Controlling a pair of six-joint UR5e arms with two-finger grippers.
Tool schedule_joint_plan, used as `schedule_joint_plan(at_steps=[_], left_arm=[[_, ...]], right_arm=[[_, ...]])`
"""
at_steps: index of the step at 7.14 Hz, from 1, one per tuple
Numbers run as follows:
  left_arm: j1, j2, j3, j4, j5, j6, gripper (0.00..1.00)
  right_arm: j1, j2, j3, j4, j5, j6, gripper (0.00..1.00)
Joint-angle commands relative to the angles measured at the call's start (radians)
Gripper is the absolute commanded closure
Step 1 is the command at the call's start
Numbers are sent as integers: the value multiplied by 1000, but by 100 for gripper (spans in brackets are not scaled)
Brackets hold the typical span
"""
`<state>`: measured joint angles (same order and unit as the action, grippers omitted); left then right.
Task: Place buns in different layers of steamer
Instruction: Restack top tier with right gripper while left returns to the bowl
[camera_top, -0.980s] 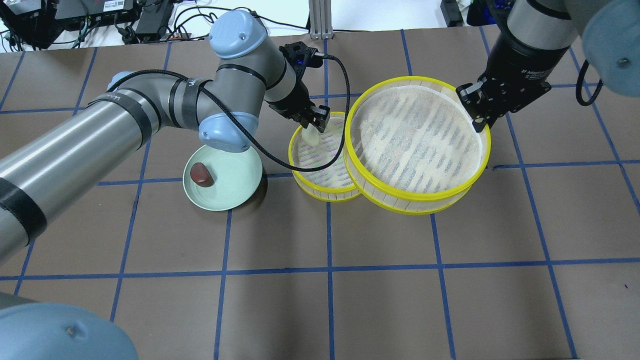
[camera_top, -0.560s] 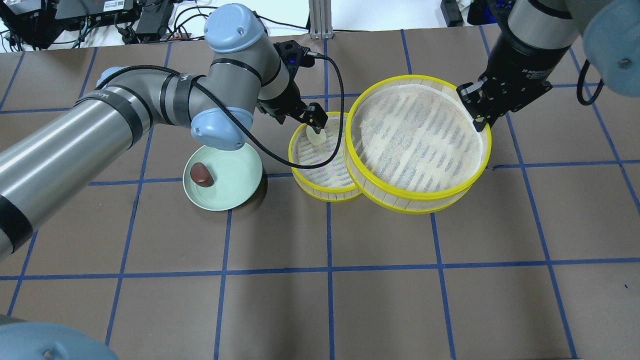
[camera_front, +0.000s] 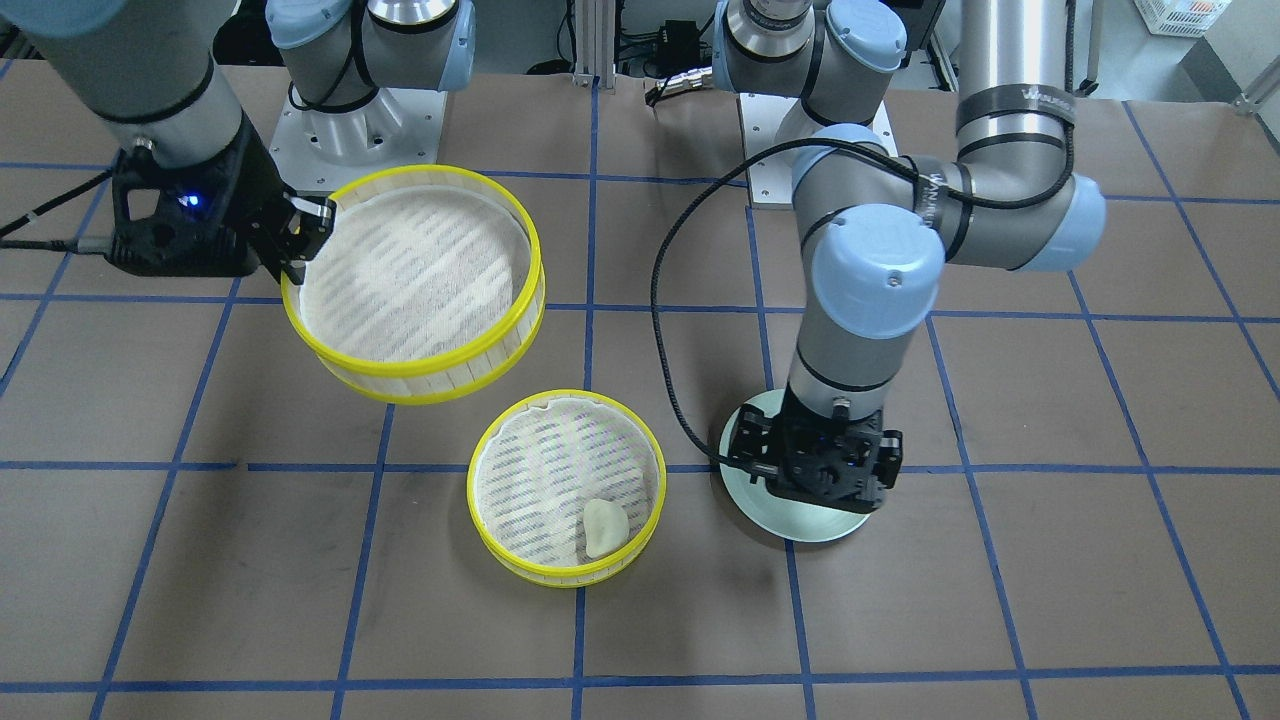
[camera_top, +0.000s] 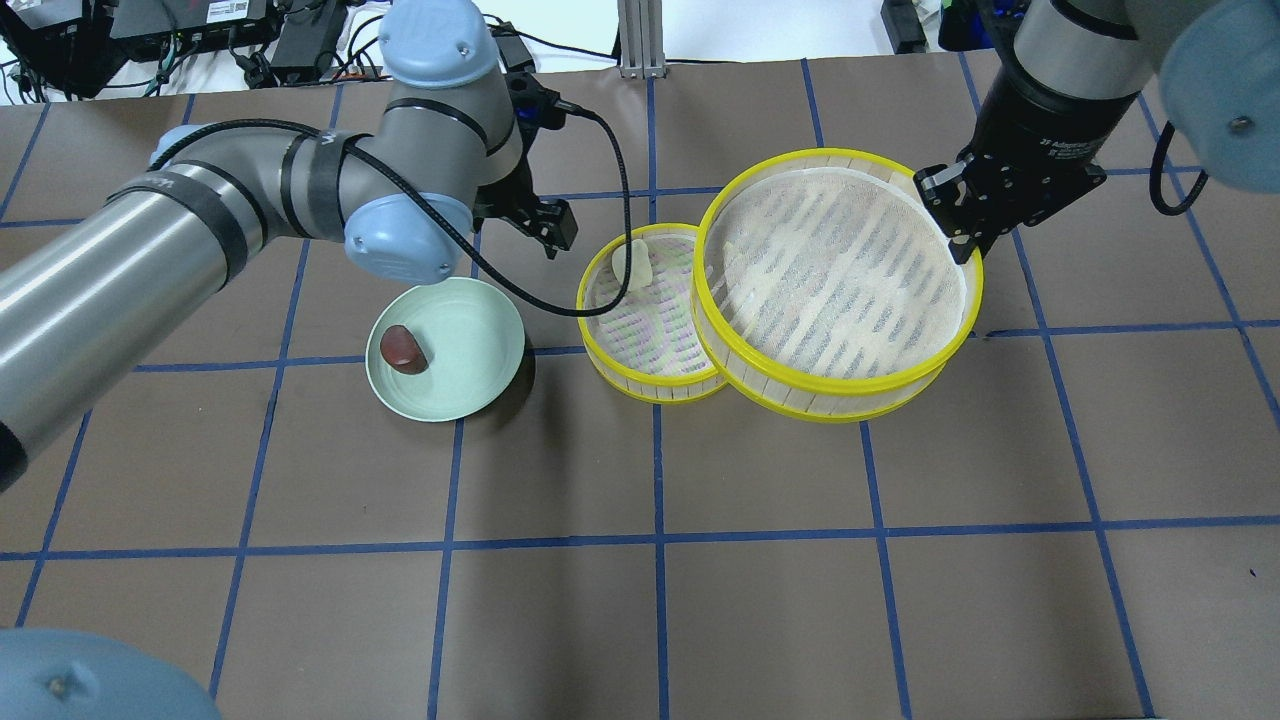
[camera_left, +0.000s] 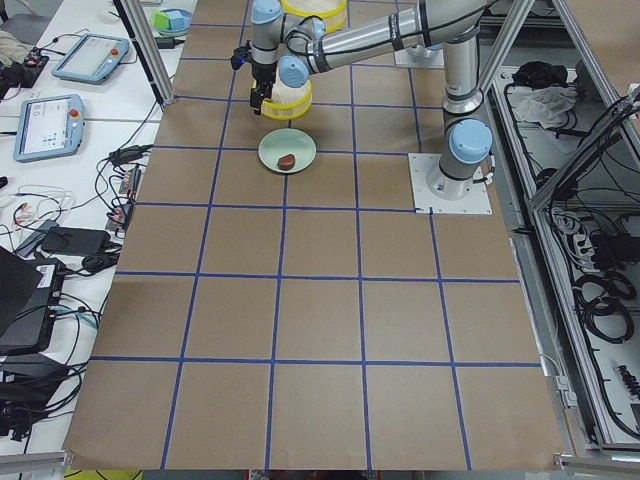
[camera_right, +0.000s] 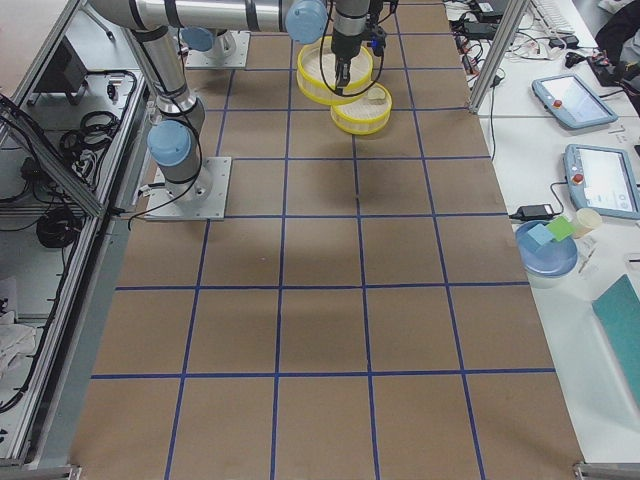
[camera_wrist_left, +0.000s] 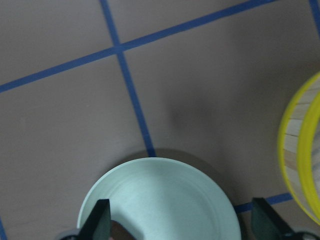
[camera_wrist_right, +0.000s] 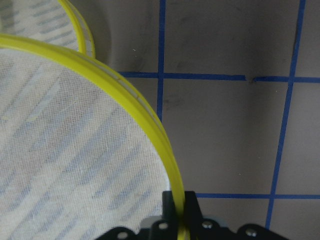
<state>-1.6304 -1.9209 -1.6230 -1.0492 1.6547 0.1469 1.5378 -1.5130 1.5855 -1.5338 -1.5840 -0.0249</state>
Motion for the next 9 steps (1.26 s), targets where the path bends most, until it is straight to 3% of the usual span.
schedule_joint_plan(at_steps=[1, 3, 5, 9], left_arm=[[92, 31, -8, -99, -6, -163, 0], [99, 25, -26, -167, -10, -349, 0], [101, -6, -50, -169, -67, -496, 0], [132, -67, -97, -154, -45, -507, 0]], right_arm=[[30, 141, -5, -89, 7, 194, 100], [160, 212, -7, -201, 42, 332, 100], [188, 261, -9, -311, 44, 361, 100], [226, 295, -9, -364, 9, 346, 100]])
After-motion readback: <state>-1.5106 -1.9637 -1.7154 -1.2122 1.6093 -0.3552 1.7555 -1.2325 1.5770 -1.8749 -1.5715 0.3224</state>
